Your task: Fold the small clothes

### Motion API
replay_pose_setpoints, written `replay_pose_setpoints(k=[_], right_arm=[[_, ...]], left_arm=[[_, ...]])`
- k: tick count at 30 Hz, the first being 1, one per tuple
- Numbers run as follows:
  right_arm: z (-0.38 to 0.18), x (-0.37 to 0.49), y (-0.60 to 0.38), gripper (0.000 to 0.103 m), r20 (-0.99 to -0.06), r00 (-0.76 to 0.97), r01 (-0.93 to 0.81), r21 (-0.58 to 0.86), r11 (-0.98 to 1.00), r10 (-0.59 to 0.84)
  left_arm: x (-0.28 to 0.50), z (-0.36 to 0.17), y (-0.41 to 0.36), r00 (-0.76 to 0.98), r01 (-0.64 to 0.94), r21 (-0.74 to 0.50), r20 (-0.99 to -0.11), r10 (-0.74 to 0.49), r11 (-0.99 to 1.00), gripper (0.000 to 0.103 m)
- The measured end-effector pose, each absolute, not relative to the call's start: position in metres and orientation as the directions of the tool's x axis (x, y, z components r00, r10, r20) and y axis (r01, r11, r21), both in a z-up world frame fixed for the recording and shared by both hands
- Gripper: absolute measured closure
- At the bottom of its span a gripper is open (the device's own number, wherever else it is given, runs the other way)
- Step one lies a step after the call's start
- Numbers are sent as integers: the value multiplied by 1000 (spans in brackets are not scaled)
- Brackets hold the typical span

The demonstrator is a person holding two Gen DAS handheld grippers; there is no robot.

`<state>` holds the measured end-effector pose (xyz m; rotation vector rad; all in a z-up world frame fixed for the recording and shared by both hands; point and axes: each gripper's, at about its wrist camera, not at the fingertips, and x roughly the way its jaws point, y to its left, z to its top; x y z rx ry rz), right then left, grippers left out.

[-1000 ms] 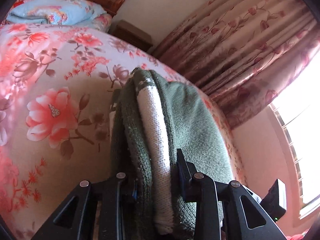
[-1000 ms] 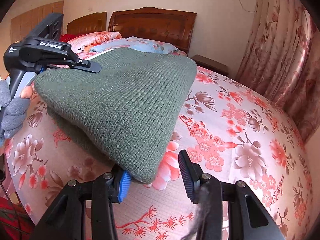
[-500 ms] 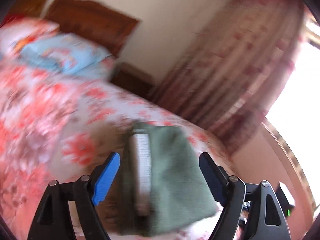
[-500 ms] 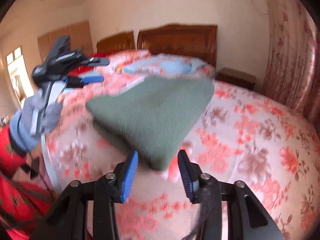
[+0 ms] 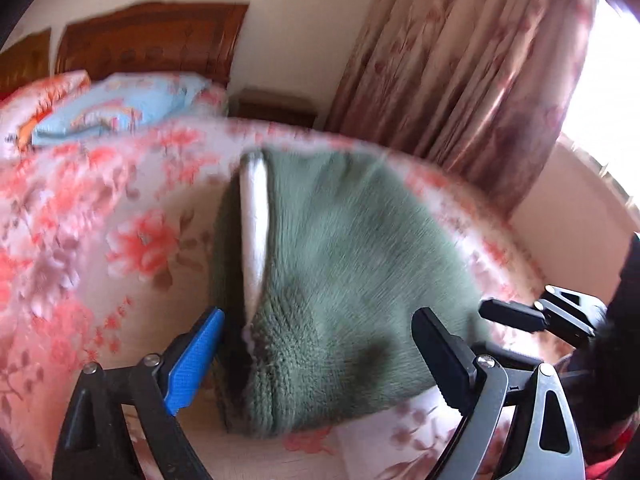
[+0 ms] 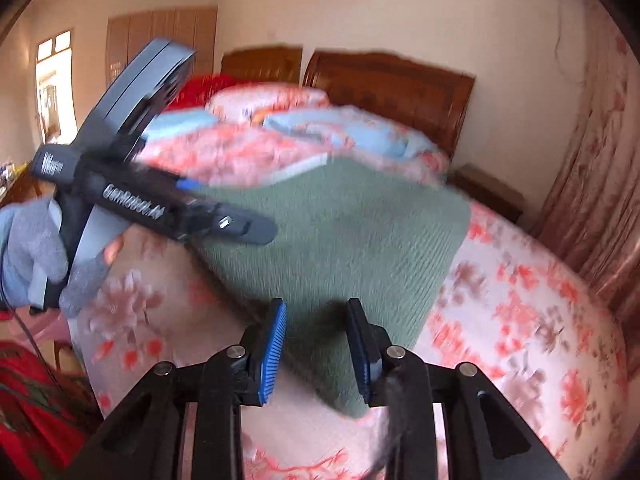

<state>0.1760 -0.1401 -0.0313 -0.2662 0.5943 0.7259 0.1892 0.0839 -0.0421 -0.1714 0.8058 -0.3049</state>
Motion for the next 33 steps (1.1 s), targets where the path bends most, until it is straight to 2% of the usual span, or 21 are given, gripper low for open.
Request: replay_pose_setpoints(k=[3,6,7,9,13,14,16,17,19,21,22,24,26,27,29,31,33], right_arm=[[-20,183,-149,72,-532,627,-662,22,750,569],[-45,197,-130,71,-622,580,-676,-7,737,527],[-50,189,-124,70,-601,614,-685,-83,724,512],[-46,184,-118,71,-612,624,-691,-142,709,486],[-26,183,-133,72,-548,642,-689,-107,717,536],[-29,185,-134,72,-548,638,-690,-96,718,541],[-51,193,-128,70,-625,568,-718,-57,694,536],[-53,191,-127,69,-609,578,-727,-80,682,544],[-46,192,-130,71,-614,553,-743,-57,667,563],[-32,198,-143,72,-581,542,-744,4,668,607],[-24,203,-153,72,-543,573,-725,13,688,614],[-22,217,-161,72,-524,610,-691,17,723,595],[-33,230,-163,71,-549,586,-695,38,718,596],[-49,240,-159,71,-596,533,-715,62,696,600],[-48,242,-163,72,-583,516,-738,71,672,628],[-36,248,-162,72,-598,515,-739,53,671,614],[-24,252,-164,72,-568,551,-740,6,673,611]], left_arm=[[190,-34,82,691,183,-234,-660,-294,955,0],[210,-59,77,627,119,-143,-757,-186,983,0],[210,-66,81,616,113,-167,-762,-201,979,0],[208,-66,90,616,84,-230,-753,-232,970,0],[202,-51,92,681,78,-192,-706,-193,978,0],[204,-52,93,674,67,-178,-717,-176,982,0],[212,-61,94,641,32,-148,-755,-134,989,0],[214,-62,95,635,22,-168,-759,-143,986,0],[209,-55,94,642,24,-206,-746,-173,978,0],[205,-36,91,693,47,-214,-697,-186,976,0],[203,-27,86,717,59,-210,-671,-188,976,0],[206,-22,79,736,69,-186,-654,-176,980,0],[220,-37,74,696,39,-126,-709,-117,991,0],[226,-46,74,667,23,-108,-739,-96,994,0],[234,-65,79,586,-4,-122,-805,-97,992,0],[229,-57,87,602,-23,-184,-788,-134,983,0],[229,-38,87,653,-22,-164,-749,-110,986,0]])
